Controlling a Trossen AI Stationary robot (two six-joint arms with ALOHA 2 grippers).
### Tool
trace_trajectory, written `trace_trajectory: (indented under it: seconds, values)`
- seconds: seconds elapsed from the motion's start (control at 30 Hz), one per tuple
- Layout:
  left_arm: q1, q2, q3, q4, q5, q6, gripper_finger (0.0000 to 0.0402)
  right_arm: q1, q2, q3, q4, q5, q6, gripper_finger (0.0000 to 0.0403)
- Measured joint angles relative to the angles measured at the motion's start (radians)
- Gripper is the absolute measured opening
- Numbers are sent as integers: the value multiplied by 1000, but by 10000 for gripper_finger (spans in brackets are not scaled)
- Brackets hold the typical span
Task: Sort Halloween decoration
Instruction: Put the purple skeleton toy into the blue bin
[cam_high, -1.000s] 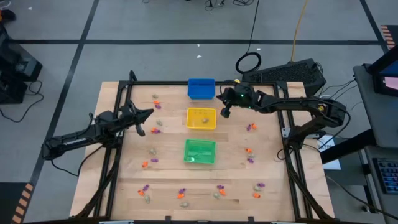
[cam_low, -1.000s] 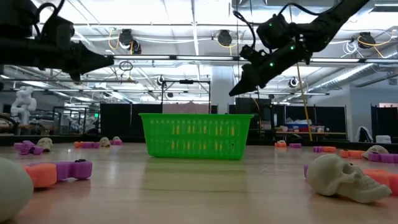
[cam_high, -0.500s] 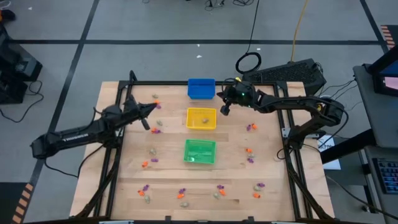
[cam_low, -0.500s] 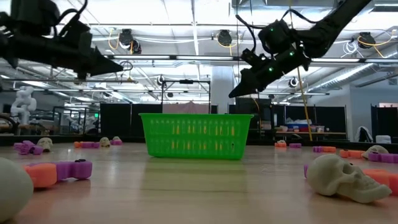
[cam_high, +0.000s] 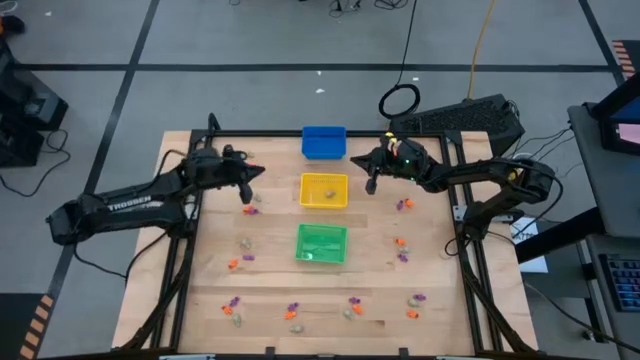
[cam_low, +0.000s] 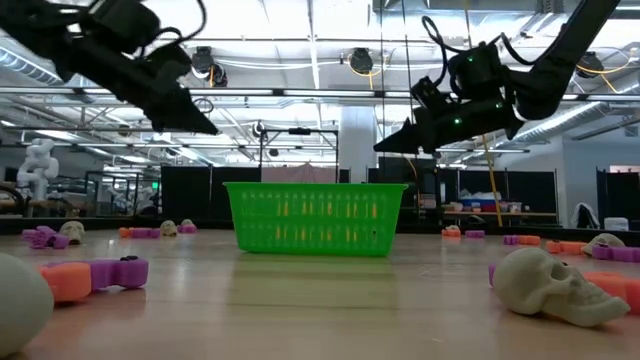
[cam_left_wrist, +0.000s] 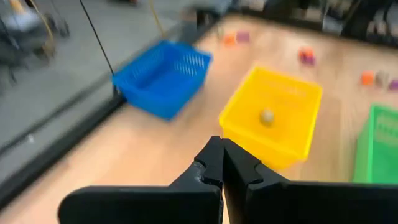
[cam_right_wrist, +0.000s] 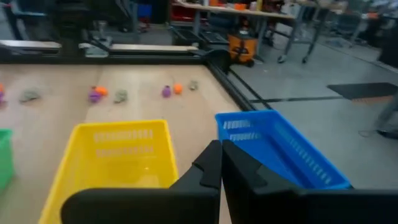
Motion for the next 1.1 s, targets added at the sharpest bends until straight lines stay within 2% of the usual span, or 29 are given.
trace_trajectory:
  seconds: [0.27, 0.5, 0.6, 0.97, 1.1]
  values:
    - [-1, 181, 155, -293, 22, 1, 0, -27, -103, 0, -89, -25, -61, 0]
    - [19, 370, 264, -422, 8, 11, 0, -78, -241, 0, -266, -26, -89, 0]
    - [41, 453, 316, -498, 5, 60, 0, -84, -272, 0, -314, -27, -95, 0]
    - [82, 659, 459, -623, -1, 251, 0, -63, -271, 0, -328, -27, -60, 0]
    - [68, 684, 471, -649, -58, 340, 0, -45, -268, 0, -333, -30, -64, 0]
